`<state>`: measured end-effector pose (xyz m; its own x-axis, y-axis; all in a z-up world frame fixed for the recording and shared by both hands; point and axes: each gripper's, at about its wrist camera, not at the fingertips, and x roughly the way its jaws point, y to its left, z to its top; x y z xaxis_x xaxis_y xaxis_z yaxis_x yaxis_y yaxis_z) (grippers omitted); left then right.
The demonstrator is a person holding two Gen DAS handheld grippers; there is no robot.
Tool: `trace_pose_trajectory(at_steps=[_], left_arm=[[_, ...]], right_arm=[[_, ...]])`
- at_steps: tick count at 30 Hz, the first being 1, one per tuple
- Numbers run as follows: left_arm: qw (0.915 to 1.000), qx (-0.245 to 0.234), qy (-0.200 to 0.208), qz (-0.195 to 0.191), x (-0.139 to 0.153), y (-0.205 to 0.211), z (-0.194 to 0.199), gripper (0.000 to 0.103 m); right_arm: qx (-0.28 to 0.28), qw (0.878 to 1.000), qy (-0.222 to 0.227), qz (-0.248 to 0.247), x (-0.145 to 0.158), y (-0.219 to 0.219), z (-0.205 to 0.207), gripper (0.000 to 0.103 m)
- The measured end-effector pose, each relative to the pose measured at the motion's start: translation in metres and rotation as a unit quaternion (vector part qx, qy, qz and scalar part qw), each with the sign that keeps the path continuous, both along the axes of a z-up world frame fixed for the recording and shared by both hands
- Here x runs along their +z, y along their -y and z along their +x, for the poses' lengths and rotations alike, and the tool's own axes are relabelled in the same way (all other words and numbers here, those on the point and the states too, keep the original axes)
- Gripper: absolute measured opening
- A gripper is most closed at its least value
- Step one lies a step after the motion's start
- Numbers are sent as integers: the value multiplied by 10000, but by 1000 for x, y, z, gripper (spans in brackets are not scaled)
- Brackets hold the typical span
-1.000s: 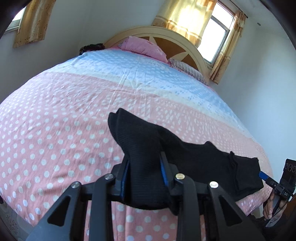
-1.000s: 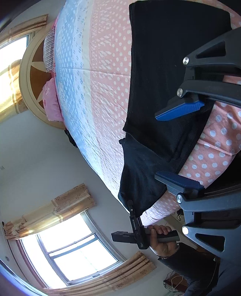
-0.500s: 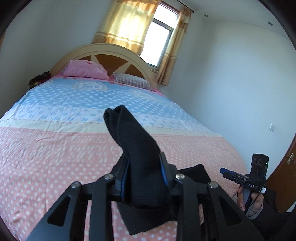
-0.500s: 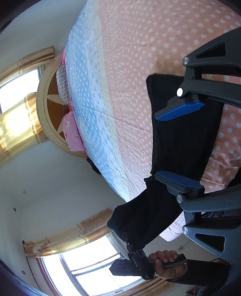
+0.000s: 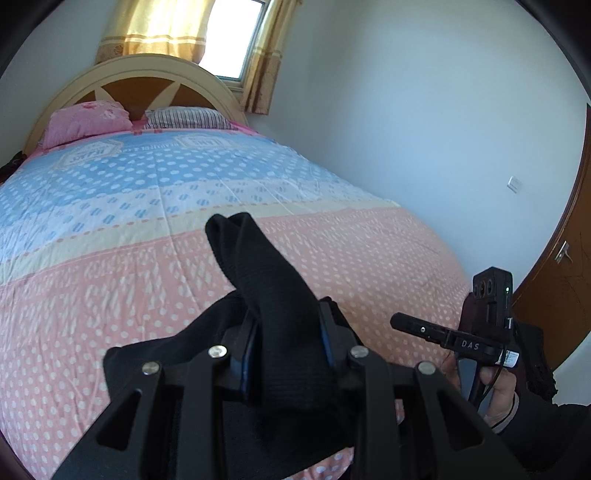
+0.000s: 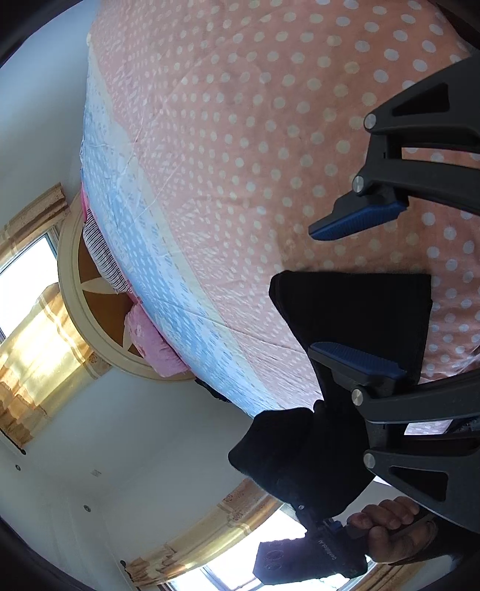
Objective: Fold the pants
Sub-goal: 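Lift the pants edge with the left gripper, fold it over, and open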
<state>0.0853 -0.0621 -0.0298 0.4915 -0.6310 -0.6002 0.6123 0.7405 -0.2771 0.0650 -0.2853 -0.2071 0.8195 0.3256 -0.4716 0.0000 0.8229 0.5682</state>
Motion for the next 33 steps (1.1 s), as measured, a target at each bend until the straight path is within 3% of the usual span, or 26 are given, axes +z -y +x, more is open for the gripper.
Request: trace_pose_trajectory(at_steps=[4,8,12,17,20,25,29,33], left_arm=[[9988,-314,-211,325,-23,36,1,31],[9964,-398,-65,752,-39,60,-3,40],[9973,-466,111,557,-26,66,-20,55],[9973,-582,354,276,-9,57,-29,61],[9978,-182,541,337,-11,36,-27,78],[9937,663,521,739,-38,-13,-11,79],[9902,1148,242,752,-63,-48,-1,79],[9842,1478,251,938,-78,-61,1,79]], right_arm=[[-61,9999,-48,118,-4,5,0,59],[-65,9996,-109,257,-10,7,4,59],[-115,9994,-157,300,-15,9,7,59],[-151,9990,-136,392,-15,13,4,59],[138,9987,-14,486,-7,4,2,59],[790,9968,-132,76,3,-31,3,59],[709,9968,-372,-72,-6,-38,12,59],[715,9968,-336,-136,-5,-42,30,59]])
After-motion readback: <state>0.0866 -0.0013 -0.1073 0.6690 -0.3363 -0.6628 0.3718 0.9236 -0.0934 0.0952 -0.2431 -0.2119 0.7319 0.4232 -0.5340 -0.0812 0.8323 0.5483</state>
